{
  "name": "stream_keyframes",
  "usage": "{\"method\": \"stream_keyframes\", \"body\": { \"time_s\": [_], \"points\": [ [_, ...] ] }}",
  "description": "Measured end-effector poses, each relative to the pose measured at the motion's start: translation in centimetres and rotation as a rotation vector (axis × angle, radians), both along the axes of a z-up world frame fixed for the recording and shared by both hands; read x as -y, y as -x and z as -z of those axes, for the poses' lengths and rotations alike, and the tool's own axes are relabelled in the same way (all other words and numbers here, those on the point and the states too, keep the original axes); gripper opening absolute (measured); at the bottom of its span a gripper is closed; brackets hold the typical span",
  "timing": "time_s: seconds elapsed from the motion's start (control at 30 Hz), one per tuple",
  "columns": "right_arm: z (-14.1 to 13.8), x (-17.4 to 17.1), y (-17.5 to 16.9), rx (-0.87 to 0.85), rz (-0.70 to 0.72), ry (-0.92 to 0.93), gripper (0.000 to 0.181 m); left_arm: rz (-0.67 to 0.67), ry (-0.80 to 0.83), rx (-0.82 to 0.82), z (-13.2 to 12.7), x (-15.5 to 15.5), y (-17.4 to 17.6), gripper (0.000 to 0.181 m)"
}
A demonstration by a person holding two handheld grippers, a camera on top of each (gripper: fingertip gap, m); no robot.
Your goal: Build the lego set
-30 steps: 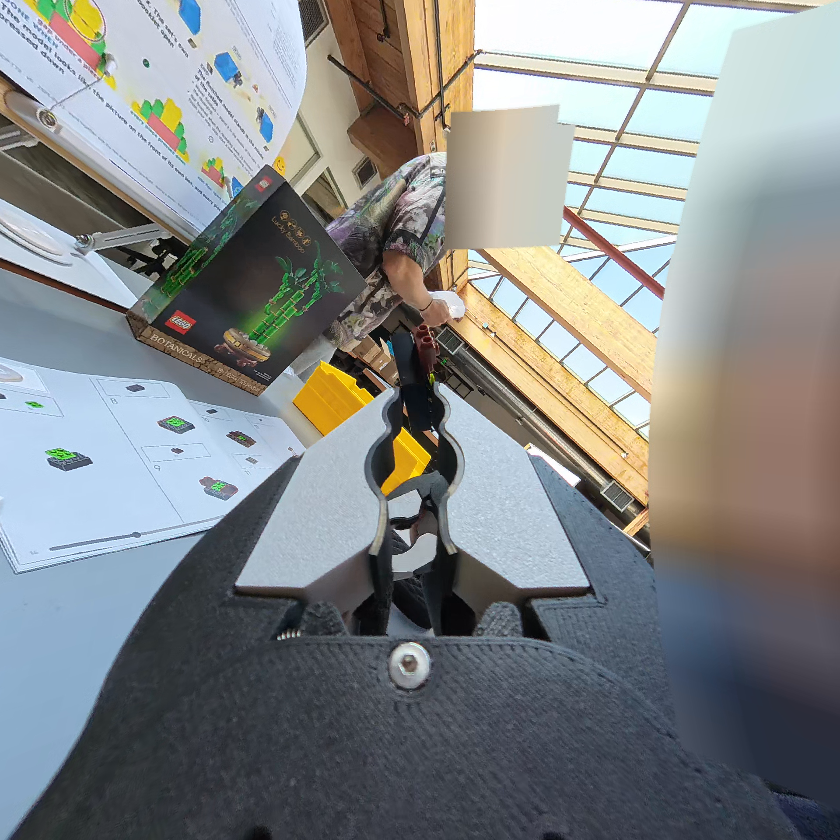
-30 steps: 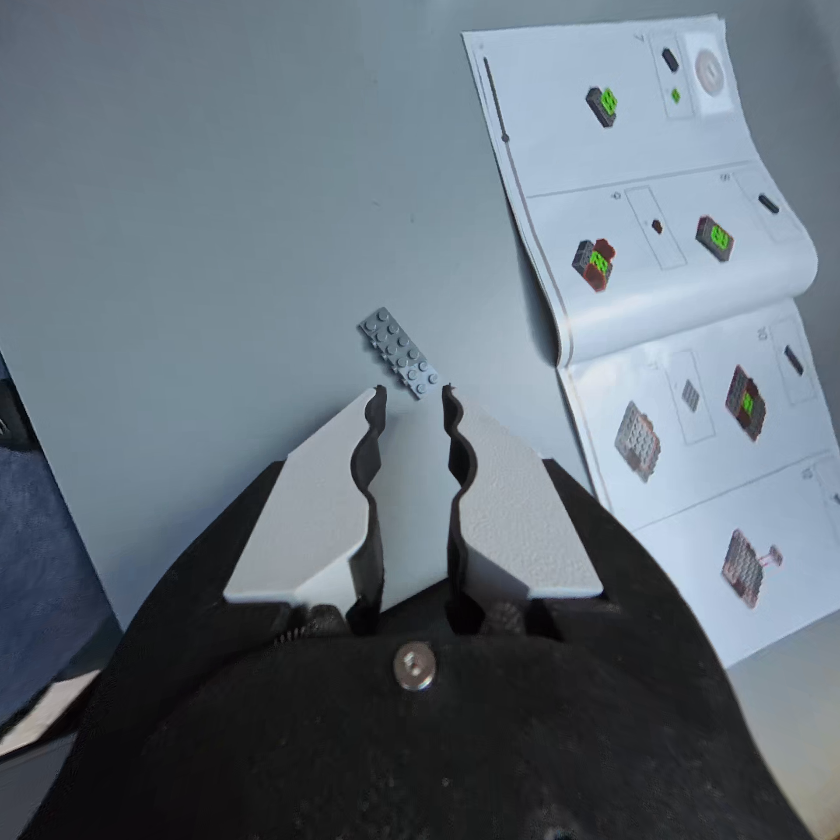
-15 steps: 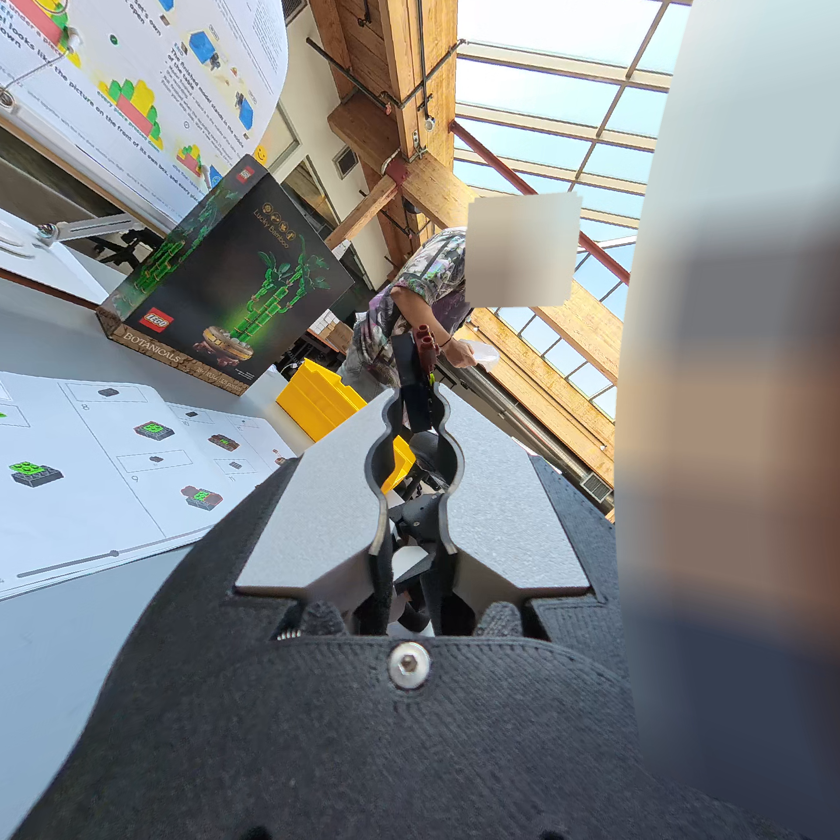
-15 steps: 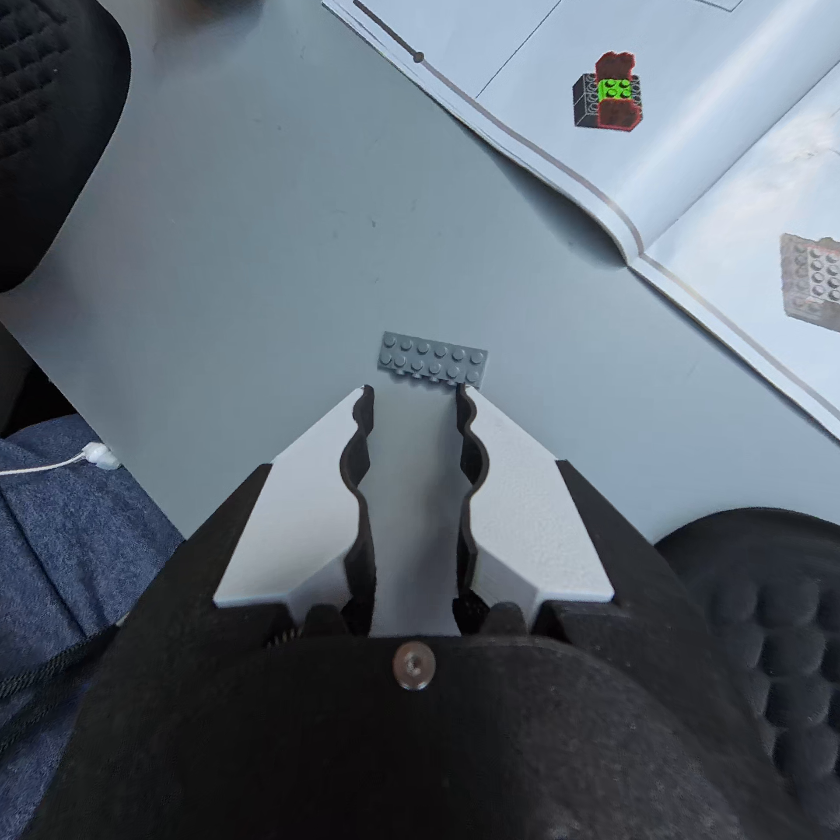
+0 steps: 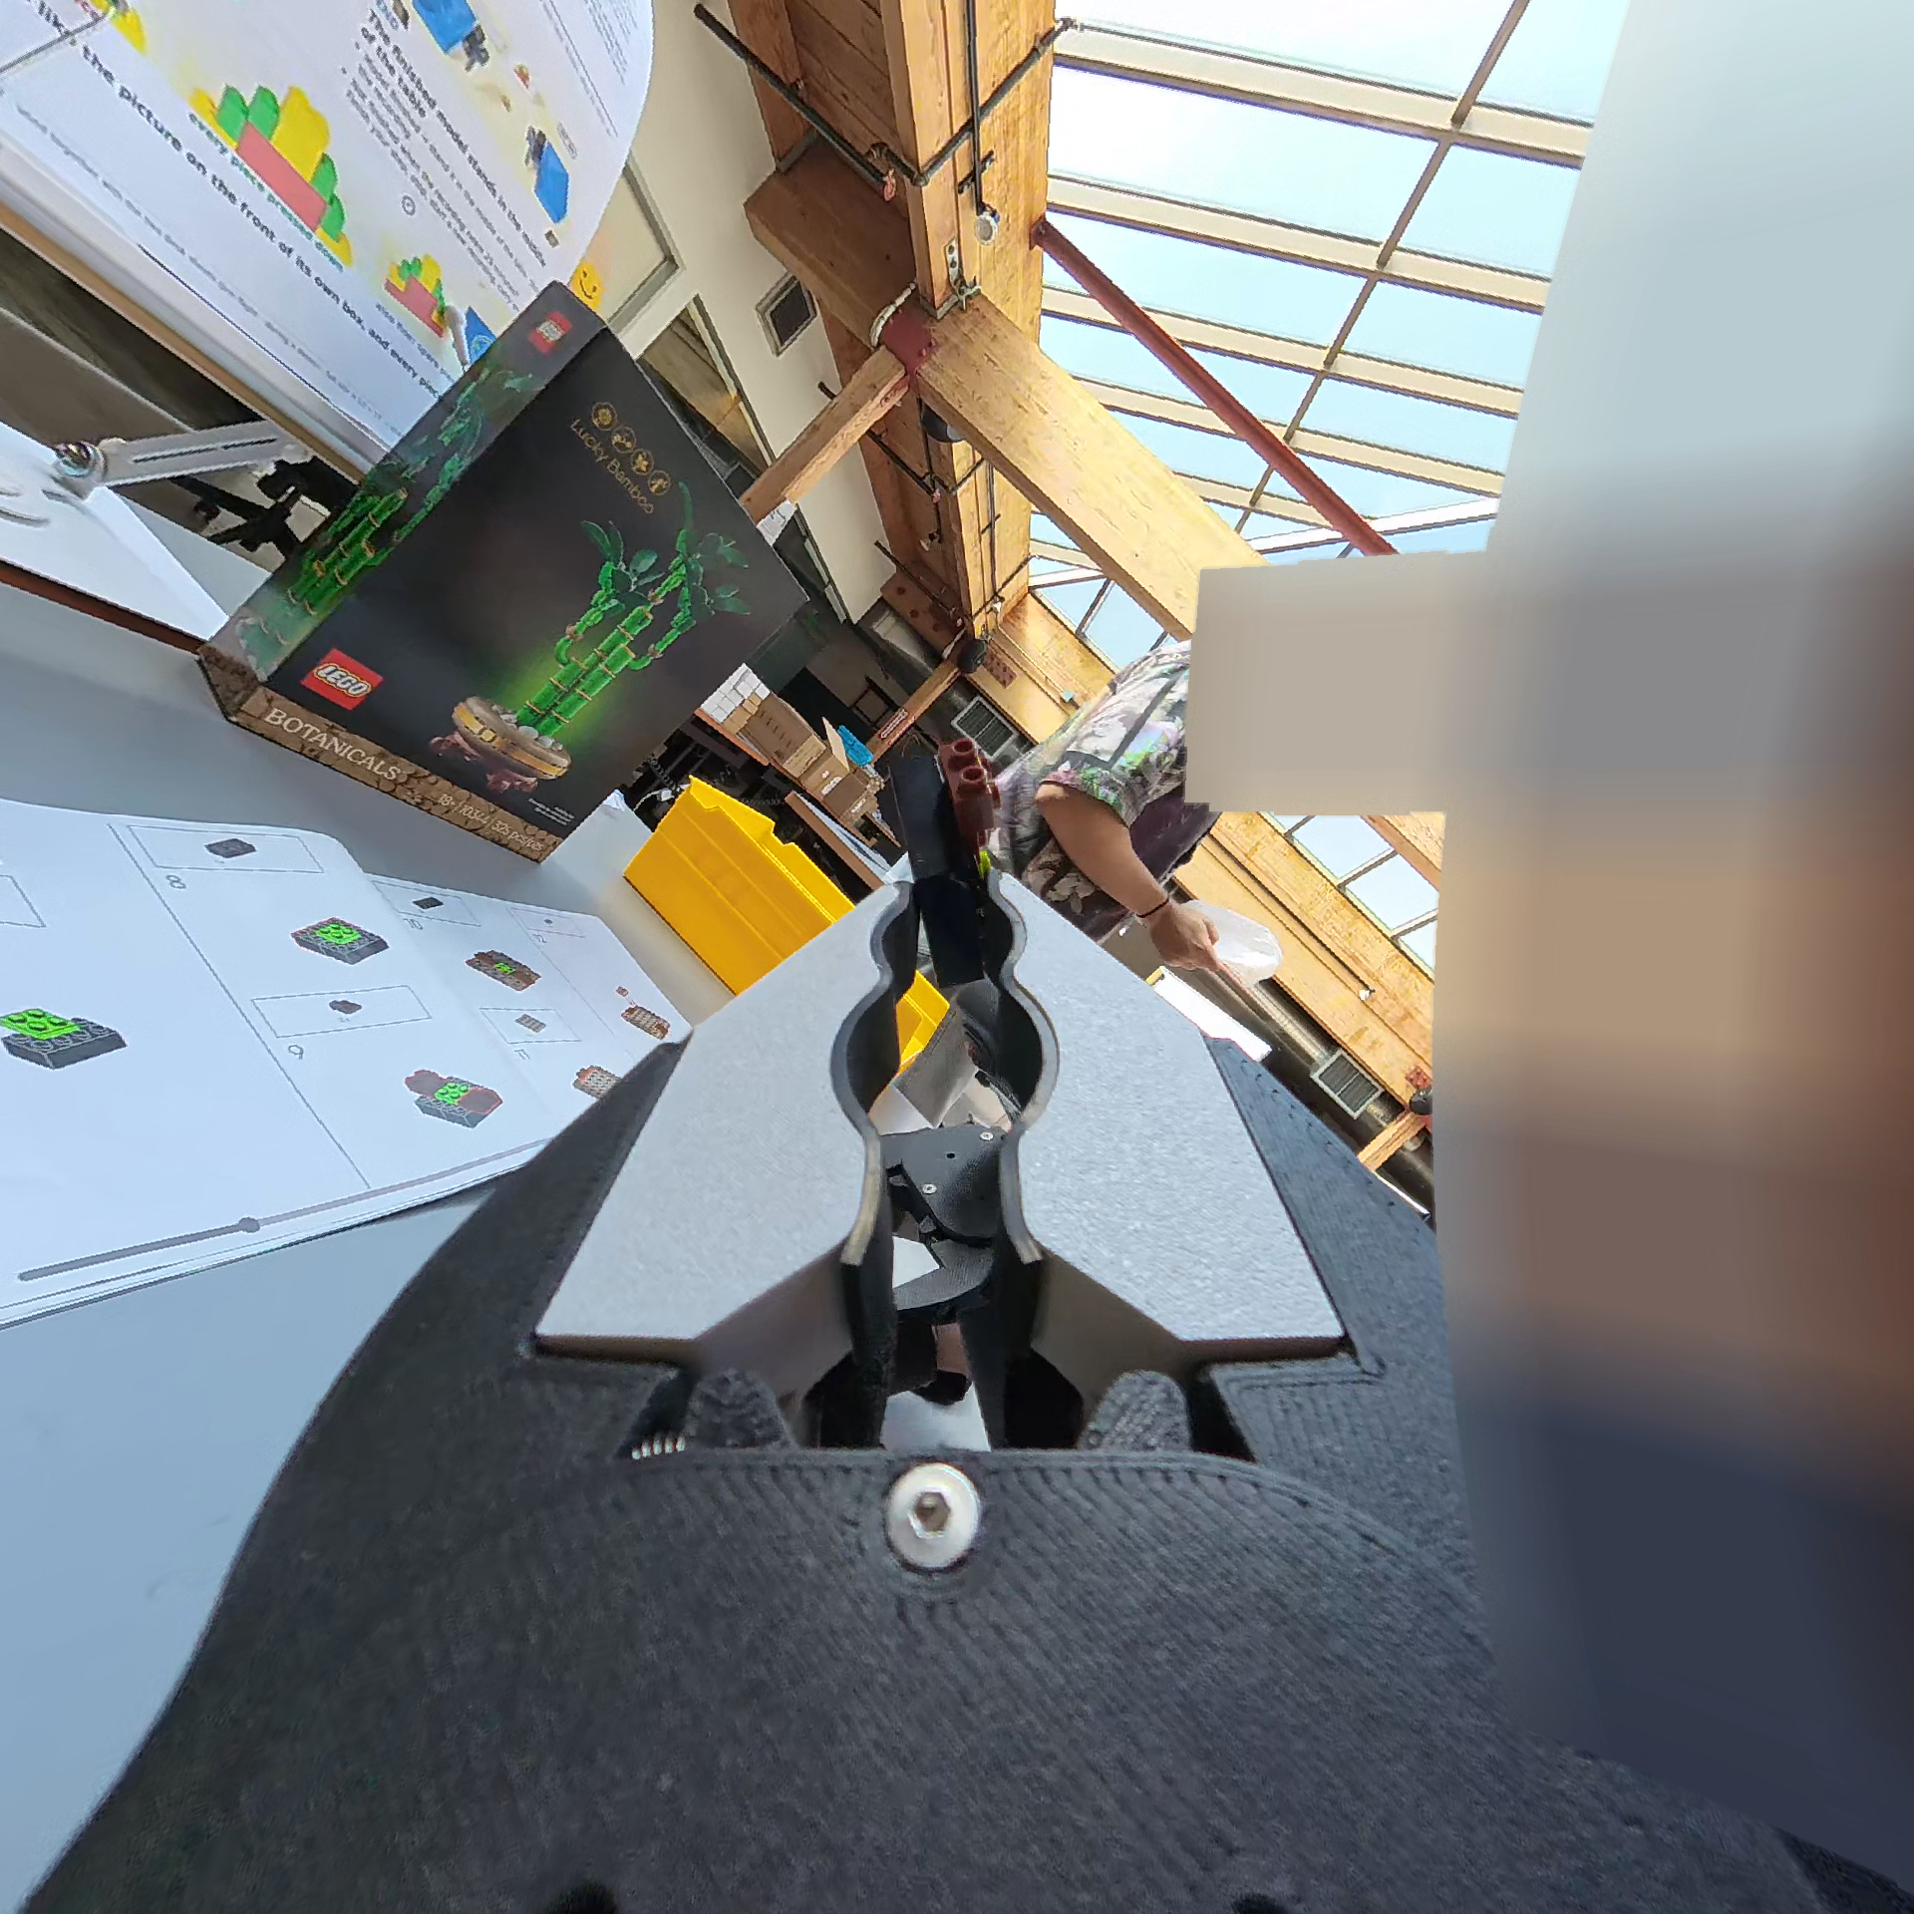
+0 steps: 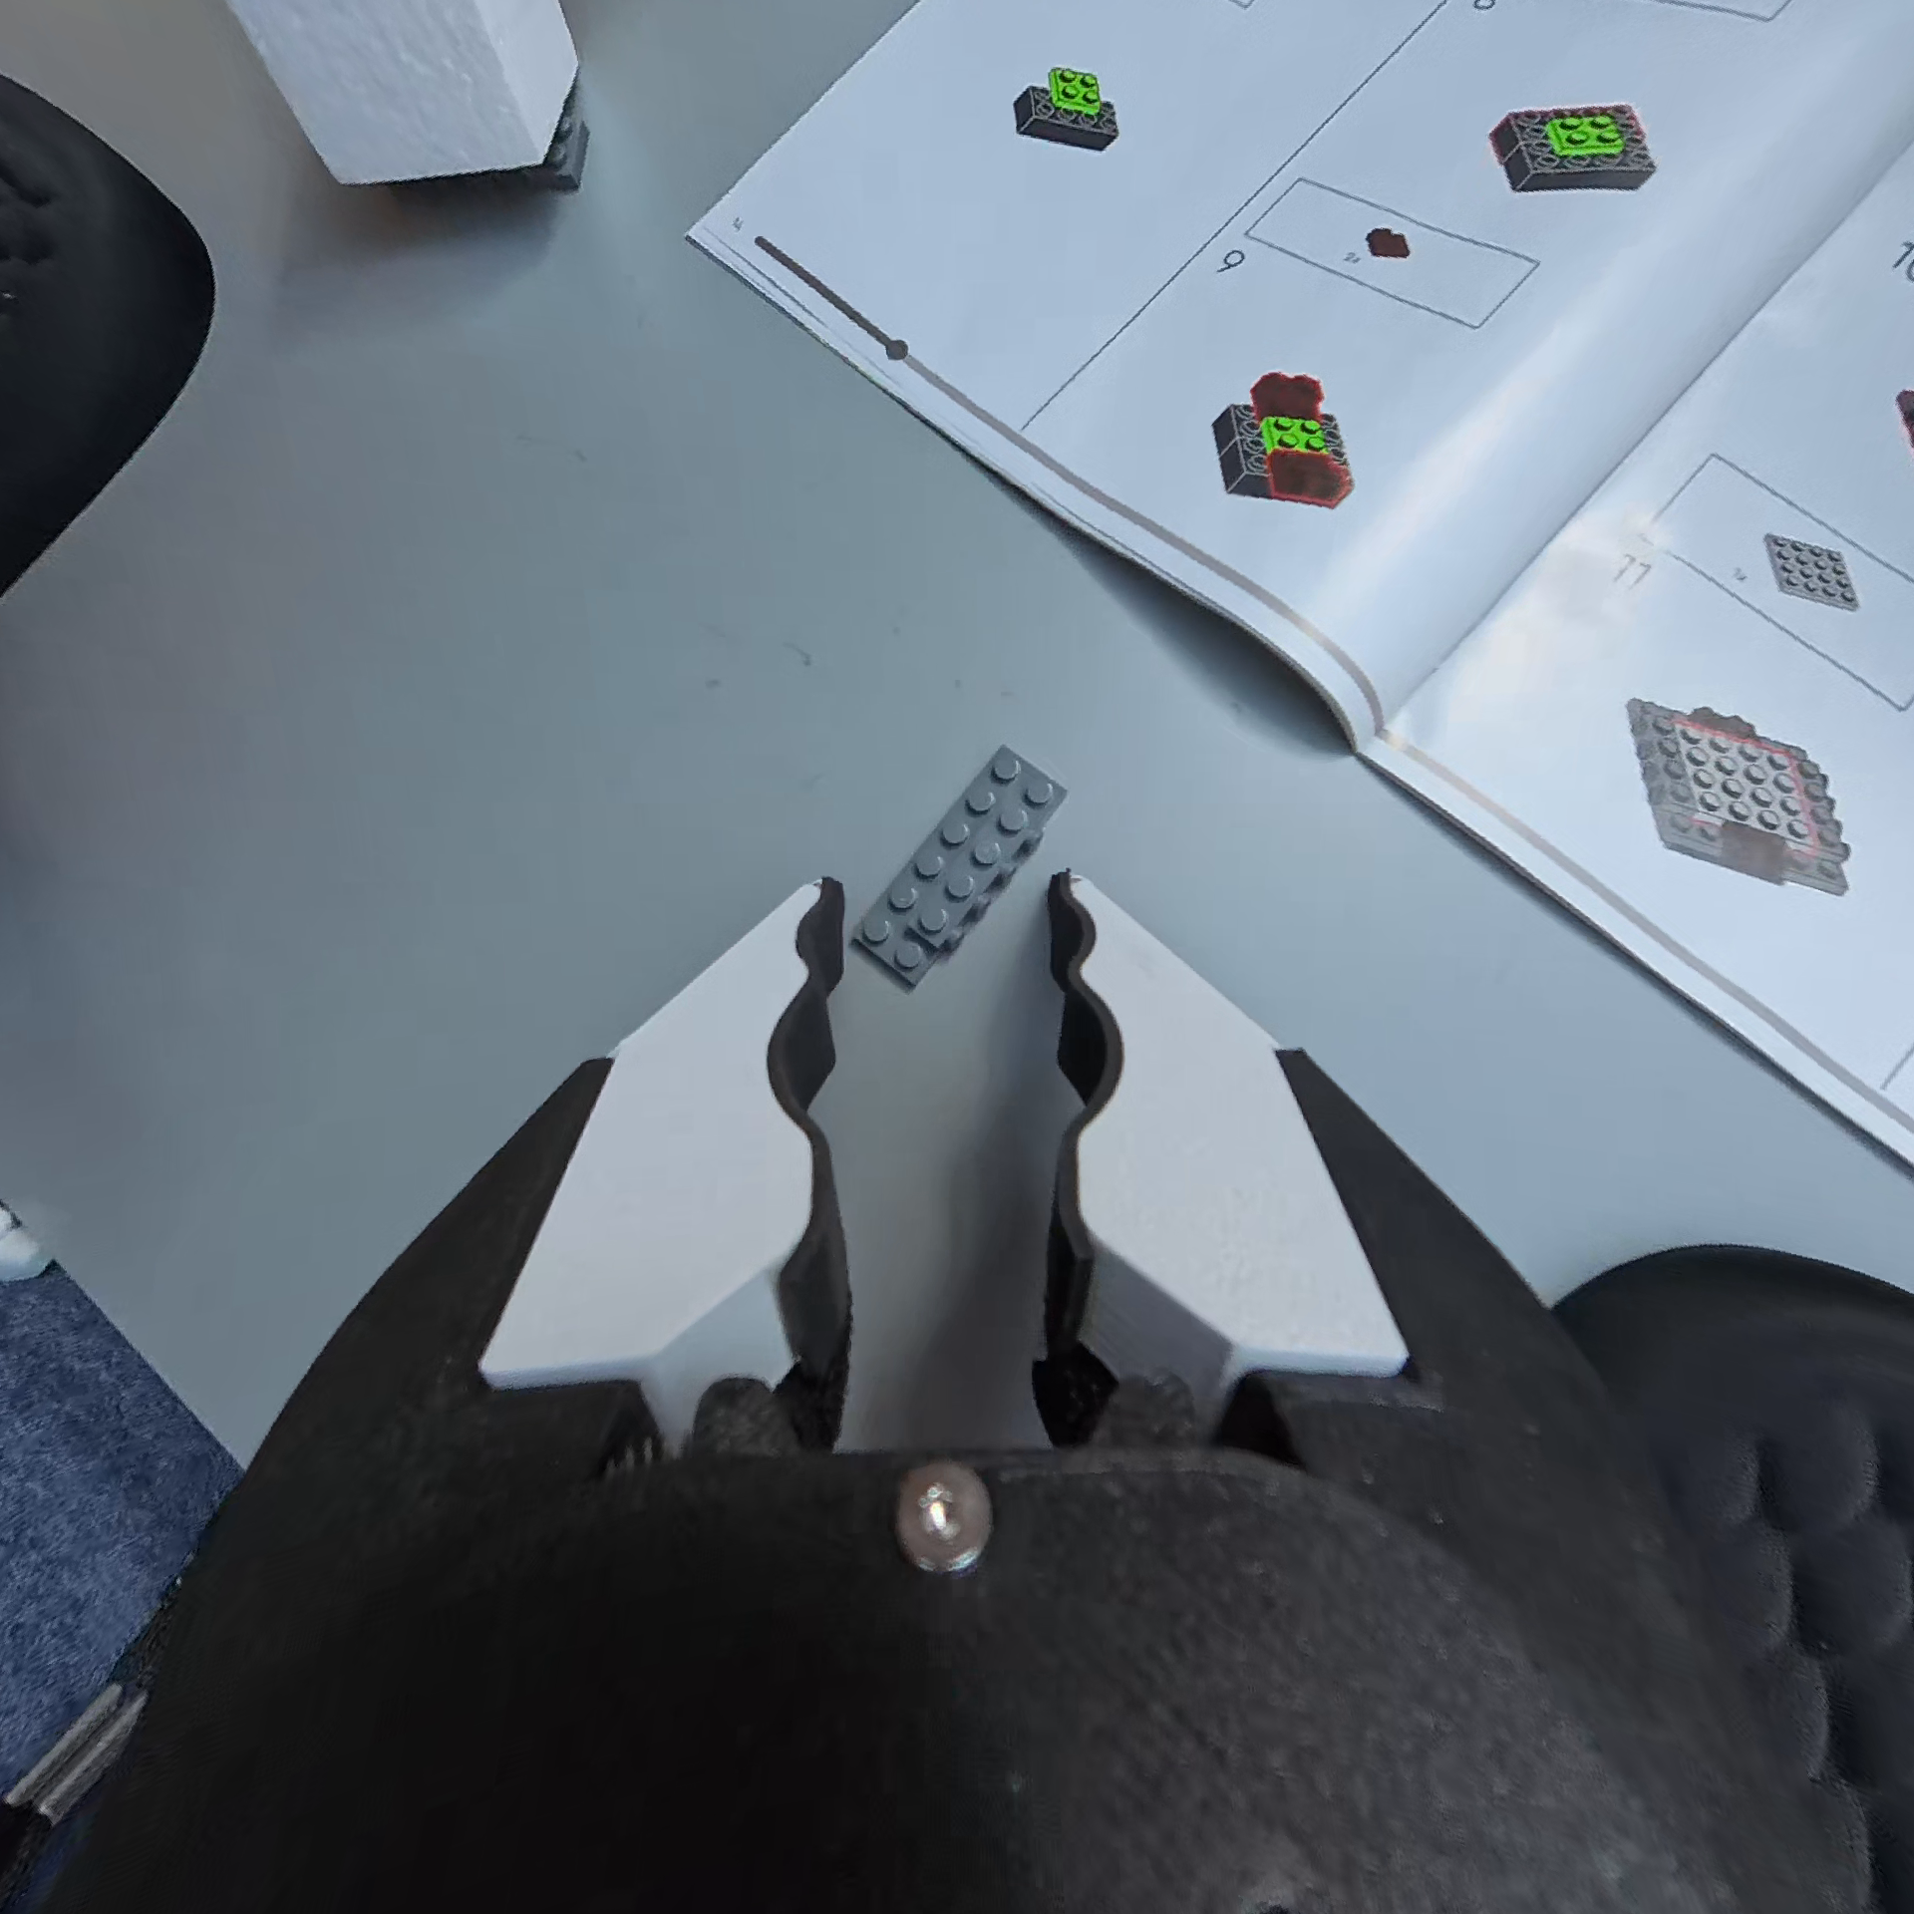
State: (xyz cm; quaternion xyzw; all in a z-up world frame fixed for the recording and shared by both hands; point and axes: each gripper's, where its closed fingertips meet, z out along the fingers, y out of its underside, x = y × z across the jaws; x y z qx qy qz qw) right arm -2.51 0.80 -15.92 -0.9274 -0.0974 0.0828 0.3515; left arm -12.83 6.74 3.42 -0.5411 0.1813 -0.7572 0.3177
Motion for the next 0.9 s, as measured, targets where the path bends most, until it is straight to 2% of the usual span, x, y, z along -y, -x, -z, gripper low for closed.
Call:
{"method": "stream_keyframes", "body": {
  "time_s": [0.1,0.13,0.17,0.4,0.5,0.7,0.9],
  "points": [
    [0.2,-0.1,0.8,0.067,-0.016,-0.052,0.04,0.011,-0.003,-0.01,0.0,0.2,-0.4,0.009],
    [0.1,-0.1,0.8,0.103,-0.036,-0.067,0.036,0.013,-0.004,-0.014,0.0,0.3,-0.6,0.009],
    [0.1,0.1,0.7,0.105,-0.046,-0.067,0.024,0.016,-0.006,-0.019,0.0,0.3,-0.7,0.01],
    [0.1,0.7,-0.1,0.04,-0.053,-0.065,0.027,0.013,-0.018,-0.037,-0.2,0.6,-1.2,0.01],
    [0.1,0.7,-0.2,0.056,-0.063,-0.065,0.022,0.017,-0.008,-0.043,0.1,0.7,-1.6,0.01],
    [-0.5,1.1,-1.0,0.009,-0.062,-0.106,0.019,0.018,0.013,-0.1,1.9,0.5,-2.3,0.009],
    [-2.1,1.9,-2.8,-0.027,-0.037,-0.166,0.019,0.043,0.111,-0.119,4.3,0.4,-3.3,0.009]
  ]
}}
